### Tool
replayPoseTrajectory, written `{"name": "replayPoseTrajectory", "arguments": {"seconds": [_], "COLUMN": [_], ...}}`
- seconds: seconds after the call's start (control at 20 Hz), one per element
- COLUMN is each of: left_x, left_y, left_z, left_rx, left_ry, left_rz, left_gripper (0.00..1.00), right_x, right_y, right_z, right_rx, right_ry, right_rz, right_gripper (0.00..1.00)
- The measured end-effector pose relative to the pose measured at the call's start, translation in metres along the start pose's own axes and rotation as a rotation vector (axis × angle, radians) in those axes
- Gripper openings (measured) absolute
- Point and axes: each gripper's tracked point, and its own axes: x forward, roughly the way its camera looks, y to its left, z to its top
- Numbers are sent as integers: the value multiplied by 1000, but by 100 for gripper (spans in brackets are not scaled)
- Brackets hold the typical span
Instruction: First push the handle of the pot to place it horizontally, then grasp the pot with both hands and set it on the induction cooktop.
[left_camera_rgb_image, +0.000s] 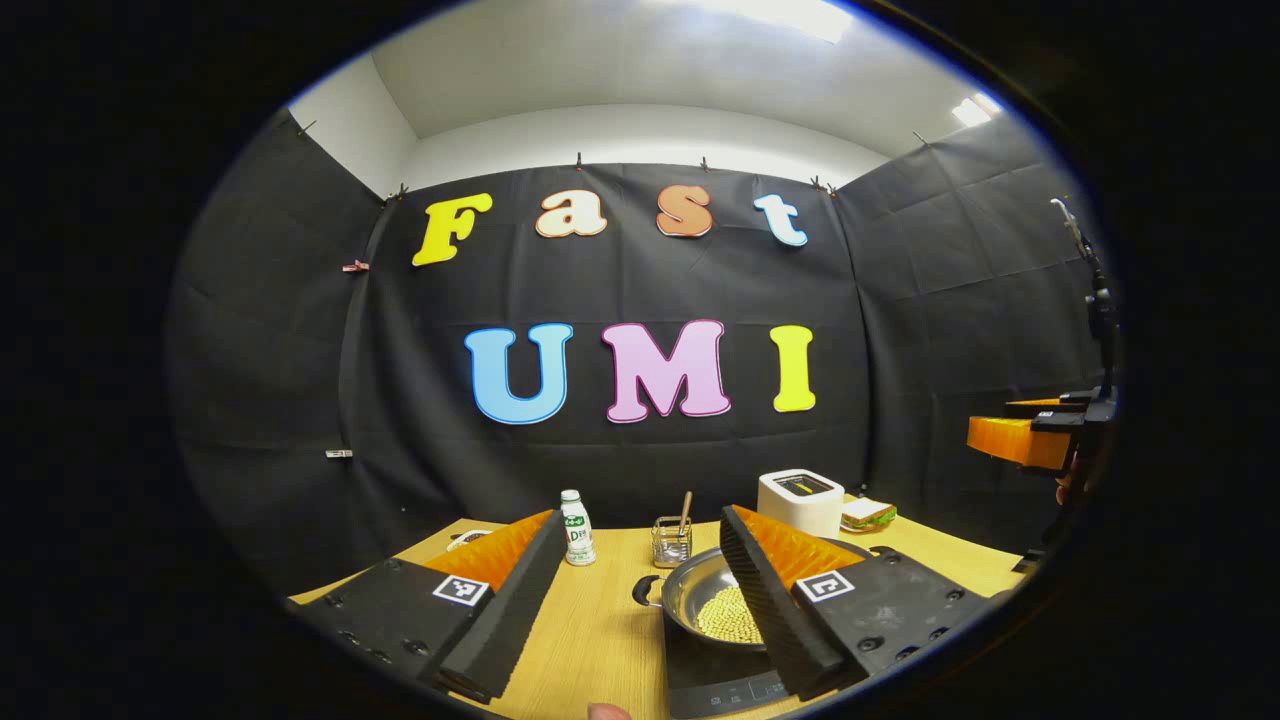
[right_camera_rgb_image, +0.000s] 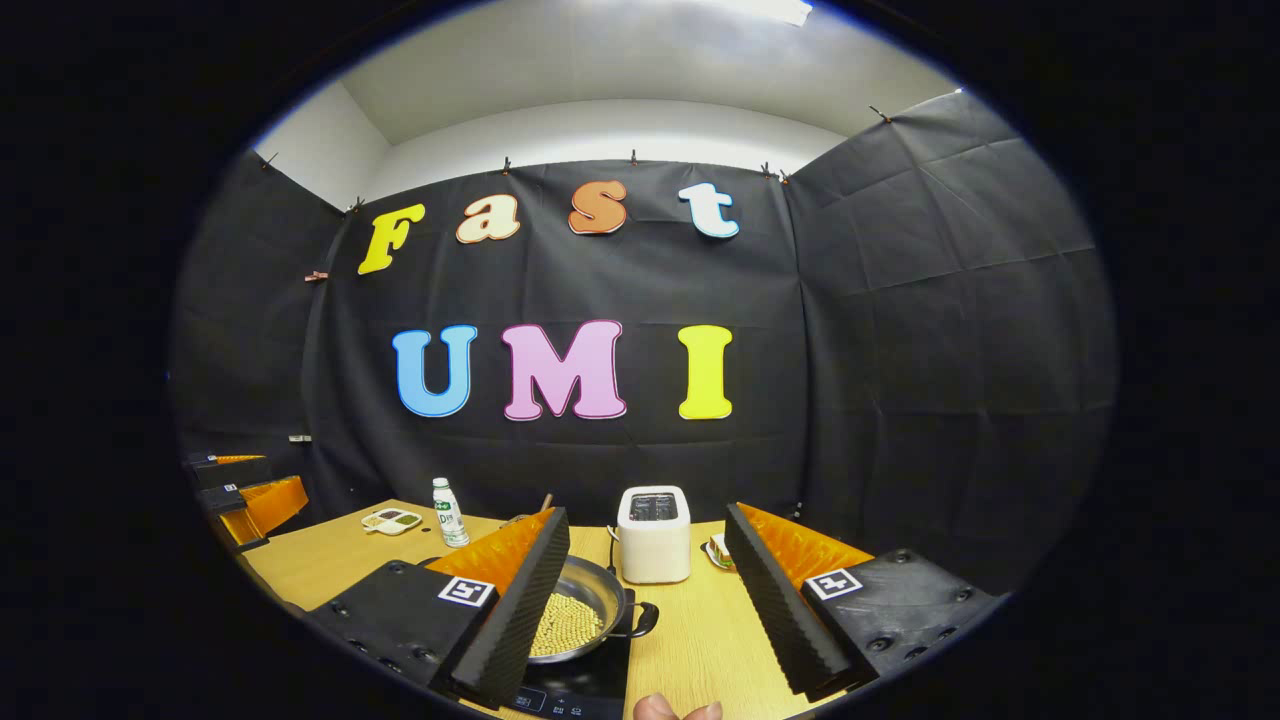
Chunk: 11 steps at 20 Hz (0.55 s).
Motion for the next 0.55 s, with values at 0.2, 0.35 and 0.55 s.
{"name": "replayPoseTrajectory", "arguments": {"seconds": [0.2, 0.35, 0.55], "left_x": [3, 2, 3], "left_y": [2, 2, 1], "left_z": [1, 1, 0], "left_rx": [0, 4, 9], "left_ry": [1, 5, 8], "left_rz": [-3, -3, -5], "left_gripper": [96, 96, 96], "right_x": [-1, -1, -1], "right_y": [3, 4, 4], "right_z": [0, -3, -1], "right_rx": [-5, -11, -21], "right_ry": [0, 11, 3], "right_rz": [8, 10, 7], "right_gripper": [97, 97, 97]}}
